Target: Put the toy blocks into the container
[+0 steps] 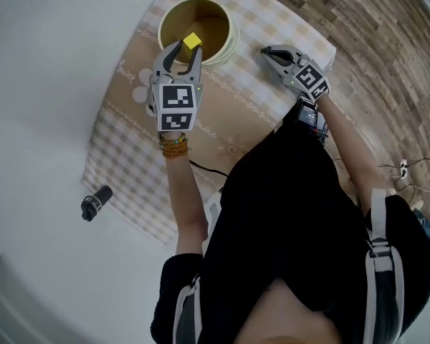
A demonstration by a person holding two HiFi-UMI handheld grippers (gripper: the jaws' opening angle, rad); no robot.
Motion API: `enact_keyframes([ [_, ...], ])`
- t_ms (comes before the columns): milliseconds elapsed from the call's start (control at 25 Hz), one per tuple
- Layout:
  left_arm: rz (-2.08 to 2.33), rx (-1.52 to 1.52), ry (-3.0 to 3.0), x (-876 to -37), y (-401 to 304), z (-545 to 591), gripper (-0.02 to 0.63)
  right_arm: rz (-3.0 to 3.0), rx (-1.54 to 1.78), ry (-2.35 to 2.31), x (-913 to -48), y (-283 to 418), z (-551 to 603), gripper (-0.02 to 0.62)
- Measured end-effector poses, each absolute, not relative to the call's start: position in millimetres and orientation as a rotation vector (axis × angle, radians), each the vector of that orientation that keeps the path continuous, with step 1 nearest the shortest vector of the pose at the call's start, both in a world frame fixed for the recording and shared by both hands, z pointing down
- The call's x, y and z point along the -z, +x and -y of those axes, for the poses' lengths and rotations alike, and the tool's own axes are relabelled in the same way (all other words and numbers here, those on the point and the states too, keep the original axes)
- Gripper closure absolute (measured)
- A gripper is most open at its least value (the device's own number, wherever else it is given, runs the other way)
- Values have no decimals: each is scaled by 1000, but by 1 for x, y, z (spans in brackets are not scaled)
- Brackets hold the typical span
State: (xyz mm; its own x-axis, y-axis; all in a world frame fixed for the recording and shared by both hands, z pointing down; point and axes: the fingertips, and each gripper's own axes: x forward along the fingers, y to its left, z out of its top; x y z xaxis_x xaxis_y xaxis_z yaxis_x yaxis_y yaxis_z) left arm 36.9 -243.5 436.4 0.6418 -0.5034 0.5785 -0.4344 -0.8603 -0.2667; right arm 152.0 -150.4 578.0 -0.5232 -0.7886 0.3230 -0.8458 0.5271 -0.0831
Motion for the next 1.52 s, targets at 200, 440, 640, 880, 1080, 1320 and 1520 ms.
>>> enact_keyframes([
  [200,-808,1025,-2777,-440,42,250,456,2527,-341,1380,-577,153,149,589],
  [440,-839,1018,-2769,-440,42,255,453,2534,-342,1386,-576,154,150,589],
  [640,-848,1011,-2767,-440,41,256,453,2542,-349,1390,-576,154,150,589],
  [880,-852,1003,-2765,-439,40,255,457,2541,-345,1390,-575,154,150,589],
  [1080,-905,950,-2758,-435,36,254,454,2544,-346,1384,-576,154,149,589],
  [1320,-1199,753,-2758,-412,-11,257,456,2536,-347,1377,-578,155,149,589],
  [1520,-1432,730,-2733,-425,-77,252,456,2521,-344,1372,-579,152,150,590],
])
